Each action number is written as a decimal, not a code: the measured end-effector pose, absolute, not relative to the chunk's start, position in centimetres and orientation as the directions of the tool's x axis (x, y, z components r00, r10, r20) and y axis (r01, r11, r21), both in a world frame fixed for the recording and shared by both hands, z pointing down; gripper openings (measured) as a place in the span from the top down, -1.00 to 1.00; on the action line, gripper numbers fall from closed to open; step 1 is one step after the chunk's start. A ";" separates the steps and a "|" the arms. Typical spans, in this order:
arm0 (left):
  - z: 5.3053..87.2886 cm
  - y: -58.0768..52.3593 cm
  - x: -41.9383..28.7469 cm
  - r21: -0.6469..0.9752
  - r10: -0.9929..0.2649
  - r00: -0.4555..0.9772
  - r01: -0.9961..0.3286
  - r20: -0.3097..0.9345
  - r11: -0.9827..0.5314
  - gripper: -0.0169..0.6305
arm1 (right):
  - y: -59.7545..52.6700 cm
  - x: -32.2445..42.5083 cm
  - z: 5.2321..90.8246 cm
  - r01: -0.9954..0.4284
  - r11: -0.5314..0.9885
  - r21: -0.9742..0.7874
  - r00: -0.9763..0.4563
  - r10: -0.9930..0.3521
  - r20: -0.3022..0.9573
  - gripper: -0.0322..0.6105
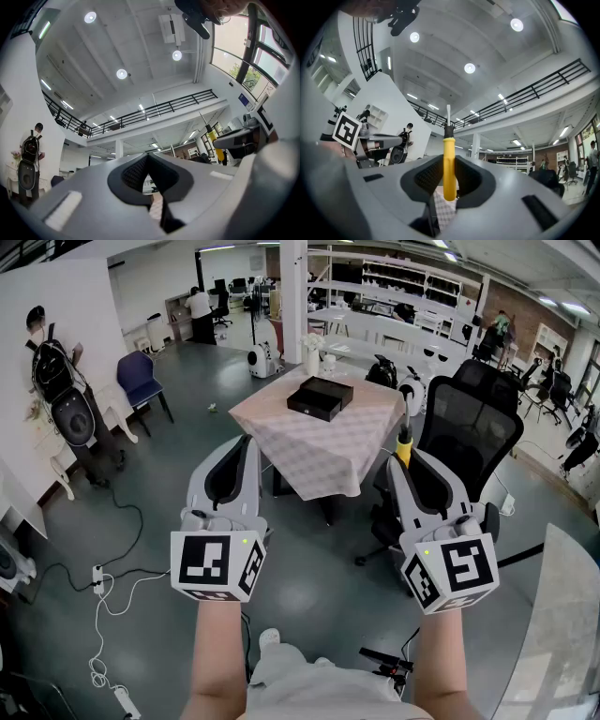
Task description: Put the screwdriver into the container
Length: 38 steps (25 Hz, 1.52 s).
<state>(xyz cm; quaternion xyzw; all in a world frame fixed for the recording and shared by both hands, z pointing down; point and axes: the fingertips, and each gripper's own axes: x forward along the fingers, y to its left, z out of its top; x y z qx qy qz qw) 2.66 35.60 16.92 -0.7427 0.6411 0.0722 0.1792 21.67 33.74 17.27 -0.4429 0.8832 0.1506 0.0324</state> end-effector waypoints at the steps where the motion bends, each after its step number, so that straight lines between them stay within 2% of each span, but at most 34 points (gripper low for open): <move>1: 17.0 35.4 2.9 -0.175 -0.926 0.169 -0.978 -0.337 -0.115 0.92 | 33.6 22.0 17.4 -0.793 0.561 0.237 -0.604 -0.774 -0.191 0.67; 18: 19.3 29.4 3.7 -0.174 -0.931 0.212 -0.971 -0.297 -0.165 0.92 | 28.4 23.1 20.0 -0.816 0.535 0.219 -0.571 -0.806 -0.157 0.67; 38: 20.4 3.9 -10.6 -0.118 -0.921 0.238 -0.970 -0.308 -0.211 0.92 | 3.7 9.4 21.3 -0.836 0.501 0.223 -0.534 -0.838 -0.117 0.67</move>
